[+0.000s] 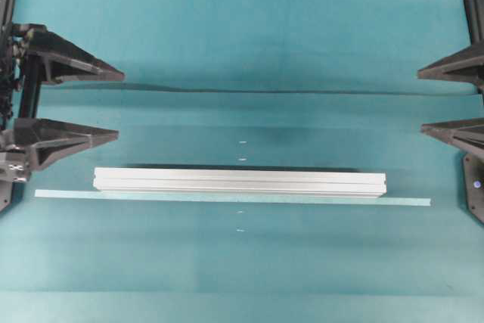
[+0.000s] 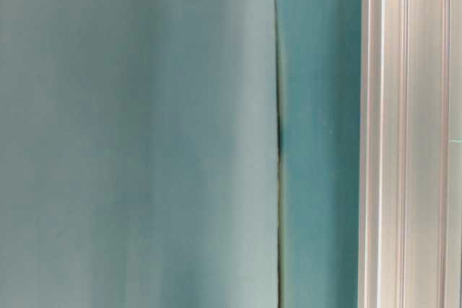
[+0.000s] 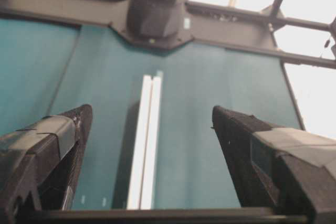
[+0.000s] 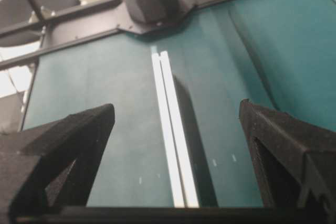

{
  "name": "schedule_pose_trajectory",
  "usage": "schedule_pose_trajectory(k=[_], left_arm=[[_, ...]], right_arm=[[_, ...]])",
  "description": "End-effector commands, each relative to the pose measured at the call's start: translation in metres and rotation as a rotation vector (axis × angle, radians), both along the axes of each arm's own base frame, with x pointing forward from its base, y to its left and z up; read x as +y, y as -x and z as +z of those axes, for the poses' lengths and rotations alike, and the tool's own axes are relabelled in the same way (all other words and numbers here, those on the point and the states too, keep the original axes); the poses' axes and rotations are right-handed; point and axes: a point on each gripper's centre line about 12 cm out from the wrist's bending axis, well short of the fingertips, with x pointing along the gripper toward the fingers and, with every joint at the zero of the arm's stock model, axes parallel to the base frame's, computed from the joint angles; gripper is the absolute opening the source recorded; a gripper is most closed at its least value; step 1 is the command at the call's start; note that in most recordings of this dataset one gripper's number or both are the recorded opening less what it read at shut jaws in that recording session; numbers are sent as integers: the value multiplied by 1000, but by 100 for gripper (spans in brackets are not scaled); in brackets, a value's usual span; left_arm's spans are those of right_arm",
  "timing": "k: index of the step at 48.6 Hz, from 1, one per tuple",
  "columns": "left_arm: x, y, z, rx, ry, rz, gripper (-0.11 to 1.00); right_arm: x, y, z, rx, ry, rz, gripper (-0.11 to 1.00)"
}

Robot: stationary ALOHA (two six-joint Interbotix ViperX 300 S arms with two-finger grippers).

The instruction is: Lift the metal rail with both hands.

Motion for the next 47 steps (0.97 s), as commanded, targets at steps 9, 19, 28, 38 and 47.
schedule_pose_trajectory(k=[9, 19, 28, 38, 47], left_arm=[[0, 5, 8, -37, -4, 1, 93], [0, 6, 10, -43, -4, 1, 93], [1, 7, 10, -44, -4, 3, 93], [1, 7, 9, -61, -3, 3, 93], [1, 9, 6, -98, -1, 2, 93]], right_arm=[[-1, 2, -1, -11, -4, -5, 99], [-3, 8, -8, -11, -4, -23, 99], [-9, 20, -10, -50, -18, -67, 99], [-10, 27, -15, -62, -30, -81, 99], [-11, 30, -26, -45, -31, -91, 99]])
